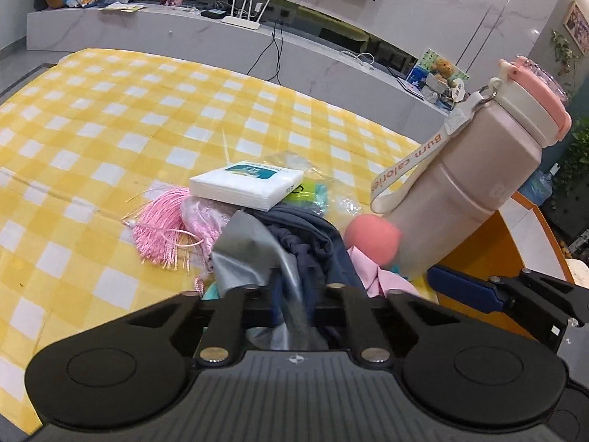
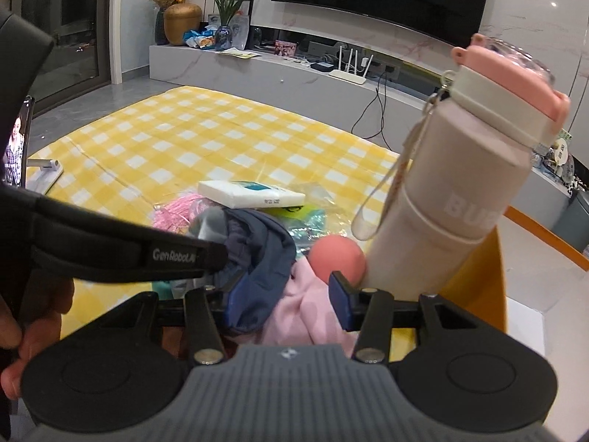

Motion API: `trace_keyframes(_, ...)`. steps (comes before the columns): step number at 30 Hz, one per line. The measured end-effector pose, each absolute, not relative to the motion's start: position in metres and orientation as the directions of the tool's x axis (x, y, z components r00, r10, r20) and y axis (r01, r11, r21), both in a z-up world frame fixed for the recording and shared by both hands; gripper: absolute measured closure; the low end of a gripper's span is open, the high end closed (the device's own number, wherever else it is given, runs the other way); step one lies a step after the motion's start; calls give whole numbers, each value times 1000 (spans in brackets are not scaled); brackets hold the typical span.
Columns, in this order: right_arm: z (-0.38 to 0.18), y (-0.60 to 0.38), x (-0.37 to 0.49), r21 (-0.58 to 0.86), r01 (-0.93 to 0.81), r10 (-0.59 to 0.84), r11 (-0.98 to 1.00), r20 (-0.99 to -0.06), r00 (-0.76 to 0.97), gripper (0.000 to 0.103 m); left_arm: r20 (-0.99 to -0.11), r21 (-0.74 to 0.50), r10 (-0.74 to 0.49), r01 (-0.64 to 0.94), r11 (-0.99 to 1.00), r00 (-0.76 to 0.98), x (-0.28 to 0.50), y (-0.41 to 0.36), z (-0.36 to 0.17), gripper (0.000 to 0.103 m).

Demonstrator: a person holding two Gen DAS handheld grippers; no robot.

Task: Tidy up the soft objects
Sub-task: 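Reach the left gripper into the pile and grasp the grey cloth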

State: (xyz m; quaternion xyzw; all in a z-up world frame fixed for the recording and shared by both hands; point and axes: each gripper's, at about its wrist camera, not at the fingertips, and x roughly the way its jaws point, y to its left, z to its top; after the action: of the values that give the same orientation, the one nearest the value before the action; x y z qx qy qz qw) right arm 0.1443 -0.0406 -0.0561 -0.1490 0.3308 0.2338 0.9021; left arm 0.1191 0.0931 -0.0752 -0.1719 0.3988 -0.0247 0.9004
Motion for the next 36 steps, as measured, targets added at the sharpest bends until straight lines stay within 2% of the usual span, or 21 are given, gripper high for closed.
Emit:
trace_keyframes(7,-57,-30,151,-96,-536,348,839,-661,665,59,-688,-353,-179,-109,929,704,111,106,-65,103)
trace_keyframes(12,-59,-26,154,-89,-537,357,839,-656,665,59,-709,-284,-93,-163,945,699,100,123,-61,103)
trace_keyframes(14,-61,-23,157,-75,-539,364,839,-658,659,57,-716,-295,-104,-165,941,690,101,128,-67,102)
trace_keyframes(17,-63,-16,162,-66,-549,376,833,-660,650,46,-716,-308,-107,-175,935,690,103,132,-73,90)
trace_keyframes(18,-65,-13,163,-66,-552,378,831,-660,649,44,-715,-301,-100,-176,937,692,105,131,-75,80)
trace_keyframes(22,-74,-8,179,-77,-537,355,840,-670,652,45,-740,-262,-52,-216,941,671,113,135,-85,54)
trace_keyframes(27,-85,-9,196,-17,-534,371,845,-701,609,45,-750,-297,-65,-248,922,658,117,147,-94,44)
trace_keyframes(30,-90,-6,195,-13,-556,385,831,-707,593,59,-741,-313,-66,-257,914,668,115,150,-94,34)
trace_keyframes(31,-92,-5,195,-13,-565,387,825,-715,582,70,-739,-316,-70,-253,914,670,115,150,-94,30)
trace_keyframes(32,-93,-4,194,-12,-568,390,823,-716,579,94,-736,-323,-78,-247,914,673,115,149,-94,28)
trace_keyframes(36,-85,-12,187,-19,-553,392,833,-684,615,97,-726,-341,-111,-214,915,679,116,143,-93,23)
